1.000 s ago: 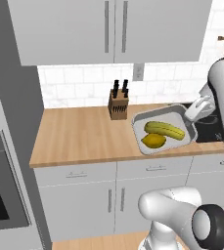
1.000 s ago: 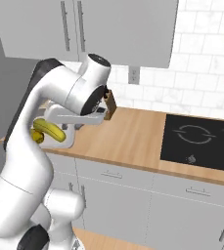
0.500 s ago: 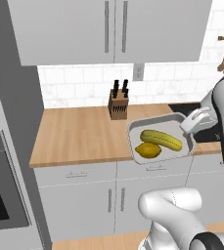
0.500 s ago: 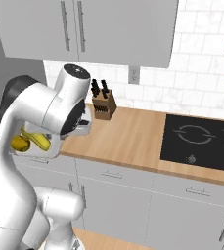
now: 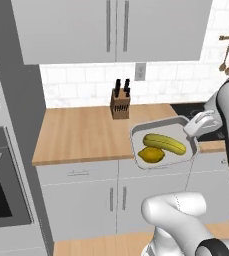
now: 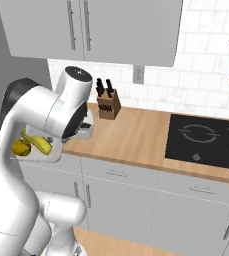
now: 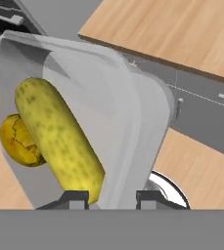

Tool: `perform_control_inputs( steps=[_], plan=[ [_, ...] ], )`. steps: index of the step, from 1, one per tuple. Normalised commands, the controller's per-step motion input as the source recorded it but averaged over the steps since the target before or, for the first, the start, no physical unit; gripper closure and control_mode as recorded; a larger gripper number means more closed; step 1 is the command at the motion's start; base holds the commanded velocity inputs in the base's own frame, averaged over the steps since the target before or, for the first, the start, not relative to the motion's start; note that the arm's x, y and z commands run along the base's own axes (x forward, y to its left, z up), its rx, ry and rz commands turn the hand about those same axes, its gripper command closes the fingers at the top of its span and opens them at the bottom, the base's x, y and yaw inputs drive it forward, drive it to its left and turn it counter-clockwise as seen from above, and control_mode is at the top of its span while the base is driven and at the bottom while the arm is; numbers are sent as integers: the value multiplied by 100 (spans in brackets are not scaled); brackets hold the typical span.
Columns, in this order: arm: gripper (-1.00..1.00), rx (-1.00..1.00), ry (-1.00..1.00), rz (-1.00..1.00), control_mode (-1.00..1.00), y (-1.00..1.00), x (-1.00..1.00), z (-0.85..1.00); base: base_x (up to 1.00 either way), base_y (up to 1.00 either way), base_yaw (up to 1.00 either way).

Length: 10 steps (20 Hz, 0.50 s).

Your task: Take the meat container that has the shrimp and place it on the second highest rack of the freezer. Then take the vegetable container that has the lemon and cucumber and place it on the highest rack of the freezer.

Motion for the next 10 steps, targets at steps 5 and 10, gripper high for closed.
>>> perform_control_inputs(
  steps=[5,10],
  plan=[
    [100,0,0,0,100,0,0,0,-65,34,-6],
    [100,0,0,0,100,0,0,0,-31,89,-3]
  ],
)
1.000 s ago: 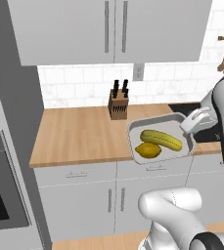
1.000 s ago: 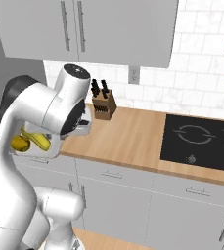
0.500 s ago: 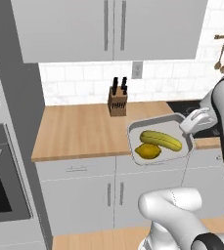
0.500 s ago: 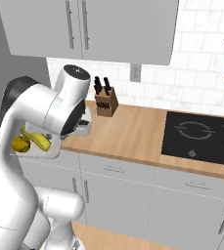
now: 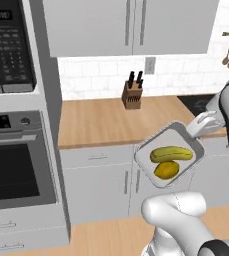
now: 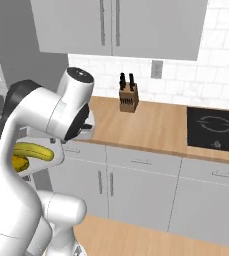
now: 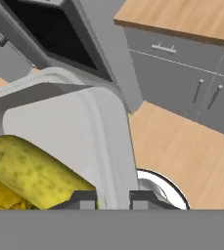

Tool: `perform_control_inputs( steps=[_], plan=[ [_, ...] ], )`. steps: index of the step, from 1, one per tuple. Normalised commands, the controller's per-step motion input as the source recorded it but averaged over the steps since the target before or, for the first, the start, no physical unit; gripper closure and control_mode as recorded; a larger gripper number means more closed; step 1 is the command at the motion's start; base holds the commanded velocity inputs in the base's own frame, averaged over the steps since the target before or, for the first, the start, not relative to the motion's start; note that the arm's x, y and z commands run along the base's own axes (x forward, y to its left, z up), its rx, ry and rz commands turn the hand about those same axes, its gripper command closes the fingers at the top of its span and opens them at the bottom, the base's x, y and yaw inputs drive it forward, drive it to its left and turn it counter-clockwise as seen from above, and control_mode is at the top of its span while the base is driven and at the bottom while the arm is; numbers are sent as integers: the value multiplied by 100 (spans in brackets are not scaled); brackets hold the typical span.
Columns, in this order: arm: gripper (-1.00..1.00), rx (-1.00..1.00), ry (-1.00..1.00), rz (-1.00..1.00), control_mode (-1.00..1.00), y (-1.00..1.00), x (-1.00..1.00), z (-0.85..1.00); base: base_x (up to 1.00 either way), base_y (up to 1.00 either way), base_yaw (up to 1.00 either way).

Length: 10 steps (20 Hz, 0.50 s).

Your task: Take the meat container that has the shrimp and place it on the second highest rack of the freezer. Then take the vegetable container that has the lemon and cucumber and place it on the highest rack of the freezer.

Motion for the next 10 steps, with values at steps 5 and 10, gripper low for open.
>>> perform_control_inputs(
  steps=[5,10],
  plan=[
    [100,0,0,0,100,0,0,0,-52,96,0],
    [100,0,0,0,100,0,0,0,-55,99,-2]
  ],
)
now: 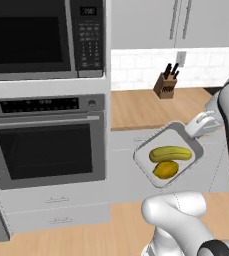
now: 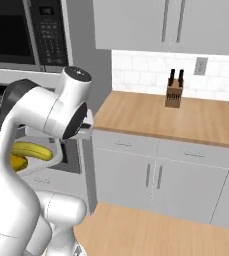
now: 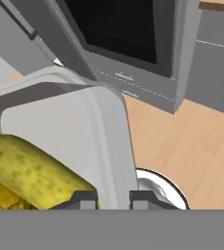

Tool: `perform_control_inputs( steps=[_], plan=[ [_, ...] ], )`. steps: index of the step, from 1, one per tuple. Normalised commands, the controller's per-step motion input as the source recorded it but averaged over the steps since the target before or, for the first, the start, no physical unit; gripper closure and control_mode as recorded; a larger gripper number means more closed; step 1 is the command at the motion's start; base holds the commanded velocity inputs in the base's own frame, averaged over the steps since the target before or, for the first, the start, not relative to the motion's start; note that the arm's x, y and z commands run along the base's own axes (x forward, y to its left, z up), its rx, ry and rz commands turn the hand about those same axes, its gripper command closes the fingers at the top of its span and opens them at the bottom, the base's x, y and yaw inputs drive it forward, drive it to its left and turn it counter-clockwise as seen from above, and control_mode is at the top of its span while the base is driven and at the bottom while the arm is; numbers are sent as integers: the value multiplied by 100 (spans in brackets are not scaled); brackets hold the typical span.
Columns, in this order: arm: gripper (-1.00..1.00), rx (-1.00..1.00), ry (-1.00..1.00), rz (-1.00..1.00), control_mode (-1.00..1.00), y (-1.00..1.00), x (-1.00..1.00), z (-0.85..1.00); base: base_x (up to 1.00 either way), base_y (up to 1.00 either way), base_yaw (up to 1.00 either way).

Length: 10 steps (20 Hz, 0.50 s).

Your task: Take the meat container that has the shrimp and place it on the second highest rack of the freezer. Then take the vegetable container that has the lemon and cucumber and place it on the highest rack of the freezer.

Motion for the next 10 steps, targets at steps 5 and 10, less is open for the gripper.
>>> perform_control_inputs(
  steps=[5,10],
  plan=[
    [100,0,0,0,100,0,0,0,-15,100,-13],
    [100,0,0,0,100,0,0,0,-1,100,-20]
  ],
)
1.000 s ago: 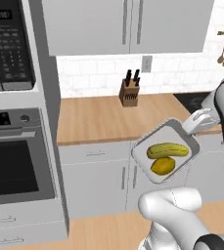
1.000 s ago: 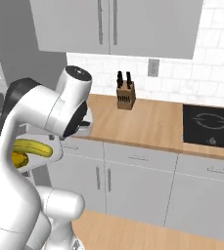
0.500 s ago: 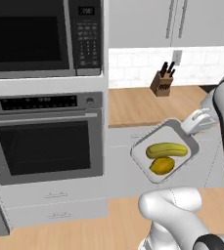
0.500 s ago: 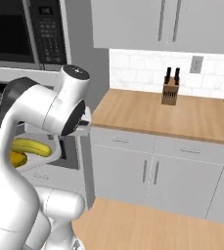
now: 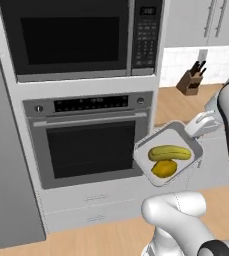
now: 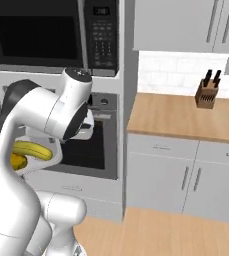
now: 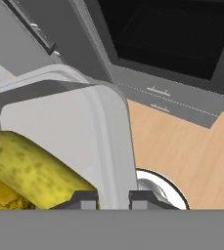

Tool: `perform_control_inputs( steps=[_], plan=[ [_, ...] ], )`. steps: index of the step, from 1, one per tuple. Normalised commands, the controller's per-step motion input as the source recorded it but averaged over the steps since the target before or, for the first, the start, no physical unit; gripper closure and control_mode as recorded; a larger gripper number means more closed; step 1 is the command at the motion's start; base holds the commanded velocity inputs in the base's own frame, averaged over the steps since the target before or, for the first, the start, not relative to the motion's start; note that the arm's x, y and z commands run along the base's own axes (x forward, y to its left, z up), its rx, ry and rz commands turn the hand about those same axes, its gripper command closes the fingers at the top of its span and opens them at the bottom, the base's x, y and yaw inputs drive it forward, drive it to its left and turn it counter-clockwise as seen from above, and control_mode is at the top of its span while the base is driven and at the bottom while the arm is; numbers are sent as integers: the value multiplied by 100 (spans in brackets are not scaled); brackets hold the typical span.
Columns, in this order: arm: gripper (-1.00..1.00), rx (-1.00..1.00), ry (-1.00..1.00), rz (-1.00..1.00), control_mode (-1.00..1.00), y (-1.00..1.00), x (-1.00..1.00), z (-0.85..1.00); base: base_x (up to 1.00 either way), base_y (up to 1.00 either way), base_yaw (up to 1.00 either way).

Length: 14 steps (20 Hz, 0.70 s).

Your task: Take the meat container that has the shrimp and place it on the second highest rack of the freezer. Then take the vegetable container that has the lemon and cucumber and place it on the highest rack of the freezer.

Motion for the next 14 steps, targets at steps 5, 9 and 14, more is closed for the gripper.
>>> perform_control_inputs(
  steps=[5,9,14],
  plan=[
    [100,0,0,0,100,0,0,0,-3,100,-18],
    [100,0,0,0,100,0,0,0,-13,100,-14],
    [100,0,0,0,100,0,0,0,-7,100,-15]
  ],
)
